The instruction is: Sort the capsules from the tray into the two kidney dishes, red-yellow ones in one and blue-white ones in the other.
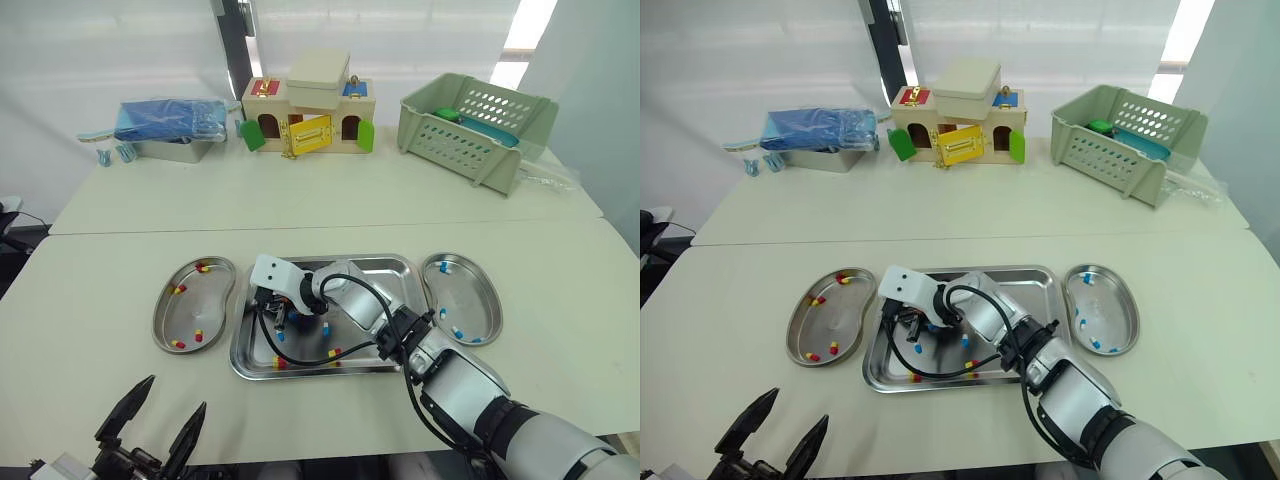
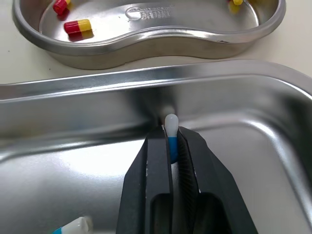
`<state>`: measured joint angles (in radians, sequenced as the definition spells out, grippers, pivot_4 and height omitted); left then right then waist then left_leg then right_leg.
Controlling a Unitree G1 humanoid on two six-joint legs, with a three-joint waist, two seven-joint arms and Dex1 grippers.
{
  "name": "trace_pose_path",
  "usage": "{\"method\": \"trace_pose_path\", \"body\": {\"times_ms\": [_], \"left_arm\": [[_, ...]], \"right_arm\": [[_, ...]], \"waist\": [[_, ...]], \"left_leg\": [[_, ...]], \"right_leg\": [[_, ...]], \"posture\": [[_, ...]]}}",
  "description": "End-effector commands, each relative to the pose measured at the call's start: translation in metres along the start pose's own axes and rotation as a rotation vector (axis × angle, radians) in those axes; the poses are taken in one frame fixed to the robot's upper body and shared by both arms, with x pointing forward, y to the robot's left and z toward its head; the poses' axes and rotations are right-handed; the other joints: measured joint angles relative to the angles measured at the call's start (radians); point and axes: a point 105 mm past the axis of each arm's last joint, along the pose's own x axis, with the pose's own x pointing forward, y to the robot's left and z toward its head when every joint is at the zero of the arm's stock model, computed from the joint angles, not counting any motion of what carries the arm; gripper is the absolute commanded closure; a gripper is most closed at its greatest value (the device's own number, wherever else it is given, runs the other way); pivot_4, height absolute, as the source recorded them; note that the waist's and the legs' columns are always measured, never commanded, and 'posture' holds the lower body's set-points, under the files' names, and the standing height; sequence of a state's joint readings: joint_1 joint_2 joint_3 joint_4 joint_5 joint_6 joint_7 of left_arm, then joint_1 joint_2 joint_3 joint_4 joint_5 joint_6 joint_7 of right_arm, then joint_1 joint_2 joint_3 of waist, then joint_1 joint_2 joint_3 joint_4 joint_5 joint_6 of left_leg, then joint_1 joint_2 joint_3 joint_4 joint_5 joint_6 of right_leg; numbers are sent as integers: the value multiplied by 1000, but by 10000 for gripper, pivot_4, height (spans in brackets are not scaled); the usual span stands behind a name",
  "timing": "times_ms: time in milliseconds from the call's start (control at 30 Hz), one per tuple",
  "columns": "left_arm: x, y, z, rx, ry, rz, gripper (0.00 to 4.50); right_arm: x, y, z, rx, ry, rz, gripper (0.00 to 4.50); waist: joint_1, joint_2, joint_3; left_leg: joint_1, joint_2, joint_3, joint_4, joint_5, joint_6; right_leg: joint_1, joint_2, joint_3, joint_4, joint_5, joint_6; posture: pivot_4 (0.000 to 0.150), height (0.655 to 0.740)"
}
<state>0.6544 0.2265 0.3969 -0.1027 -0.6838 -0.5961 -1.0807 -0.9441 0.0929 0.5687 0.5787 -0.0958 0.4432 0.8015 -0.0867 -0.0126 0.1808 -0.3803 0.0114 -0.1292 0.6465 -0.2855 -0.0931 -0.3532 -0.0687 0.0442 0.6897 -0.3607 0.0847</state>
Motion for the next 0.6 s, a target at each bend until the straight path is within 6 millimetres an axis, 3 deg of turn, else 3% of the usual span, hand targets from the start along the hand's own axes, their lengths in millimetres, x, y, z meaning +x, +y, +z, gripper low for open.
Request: {"method": "trace_pose_path", "body": {"times_ms": [33,133,200,367,600], "left_arm": [[4,-9,7,24,-5,-94,0],[7,-17,9,18,-5,-187,0],[10,-22,10,11,-12,-250,0],[20,-38,12,-22,-30,-420,0],[29,-53,15,-48,-46,-610,0]], "right_arm": [[-25,-6,20,-39,-103,18,44827],[-64,-7,32,-76,-224,62,44827],[-91,-7,29,-100,-255,70,44827],[-156,-4,-4,-75,-219,54,44827],[-245,-11,-58,53,-73,-135,44827]], "waist": [[4,0,0],[6,0,0],[8,0,0],[14,0,0],[29,0,0]], "left_leg": [[0,0,0,0,0,0],[-1,0,0,0,0,0],[-1,0,-1,0,0,0],[-1,0,0,0,0,0],[-1,0,1,0,0,0]], "right_leg": [[0,0,0,0,0,0],[0,0,0,-1,0,0],[1,0,-1,-2,0,0],[2,0,-1,-3,0,0],[3,0,-1,-4,0,0]], "posture": [[1500,7400],[1500,7400],[1500,7400],[1500,7400],[1500,7400]]}}
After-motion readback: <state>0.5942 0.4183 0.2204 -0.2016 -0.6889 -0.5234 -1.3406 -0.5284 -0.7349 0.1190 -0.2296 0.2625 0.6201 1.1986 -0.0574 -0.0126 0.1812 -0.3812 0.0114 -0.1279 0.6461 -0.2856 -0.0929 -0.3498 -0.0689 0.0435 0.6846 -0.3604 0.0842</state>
